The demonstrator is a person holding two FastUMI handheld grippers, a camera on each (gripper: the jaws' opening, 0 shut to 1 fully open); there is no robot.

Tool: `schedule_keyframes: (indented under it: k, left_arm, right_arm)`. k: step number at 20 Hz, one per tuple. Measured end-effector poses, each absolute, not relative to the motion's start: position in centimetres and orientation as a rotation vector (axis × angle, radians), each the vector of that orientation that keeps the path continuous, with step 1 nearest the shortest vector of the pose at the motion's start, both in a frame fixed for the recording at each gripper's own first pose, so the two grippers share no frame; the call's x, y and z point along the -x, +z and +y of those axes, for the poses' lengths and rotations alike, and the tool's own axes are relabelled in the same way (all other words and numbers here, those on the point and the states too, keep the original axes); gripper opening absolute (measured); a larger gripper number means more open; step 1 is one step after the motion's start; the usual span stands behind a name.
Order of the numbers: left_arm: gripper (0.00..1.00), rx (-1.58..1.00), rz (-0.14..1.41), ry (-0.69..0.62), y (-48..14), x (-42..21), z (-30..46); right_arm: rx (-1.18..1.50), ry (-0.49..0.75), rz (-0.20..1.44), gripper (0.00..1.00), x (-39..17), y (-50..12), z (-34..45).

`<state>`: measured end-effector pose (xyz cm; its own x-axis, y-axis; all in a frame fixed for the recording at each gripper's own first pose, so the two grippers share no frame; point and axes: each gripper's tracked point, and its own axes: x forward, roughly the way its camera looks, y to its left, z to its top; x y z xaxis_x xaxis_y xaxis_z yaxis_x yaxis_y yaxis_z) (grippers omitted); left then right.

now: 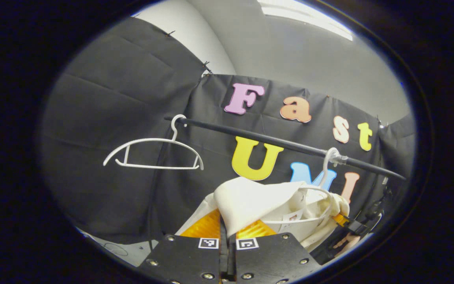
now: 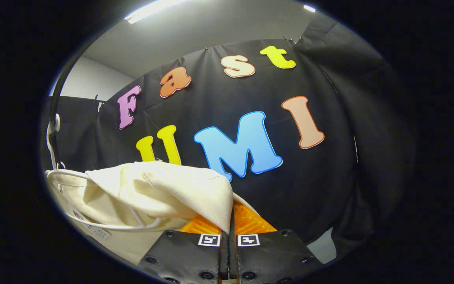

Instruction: Grasp the clothes on the hanger with both hands and then place them into the laundry hamper below.

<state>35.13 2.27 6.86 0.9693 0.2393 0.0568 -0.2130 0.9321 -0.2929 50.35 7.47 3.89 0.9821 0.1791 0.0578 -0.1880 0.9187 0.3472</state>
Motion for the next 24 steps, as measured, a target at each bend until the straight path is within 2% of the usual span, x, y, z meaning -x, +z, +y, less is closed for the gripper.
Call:
schedule_keyframes:
  k: [2,11,19,24]
  left_arm:
    - [0.01,0.254,-0.046,0.240,6.4,-34.9,3.3]
    - [0.01,0.304,-0.104,0.189,10.0,-34.9,5.0]
    - [0.02,0.350,0.005,0.113,5.4,-37.4,7.1]
    - [0.01,0.387,0.000,0.088,5.3,-37.7,7.2]
  right_arm:
    - [-0.357,0.190,-0.029,0.02,-50.5,4.0,7.1]
    - [-0.360,0.219,-0.040,0.02,-52.1,4.9,7.1]
    - [-0.362,0.248,0.019,0.02,-53.7,1.8,8.0]
    - [-0.376,0.245,0.043,0.02,-54.7,0.9,8.1]
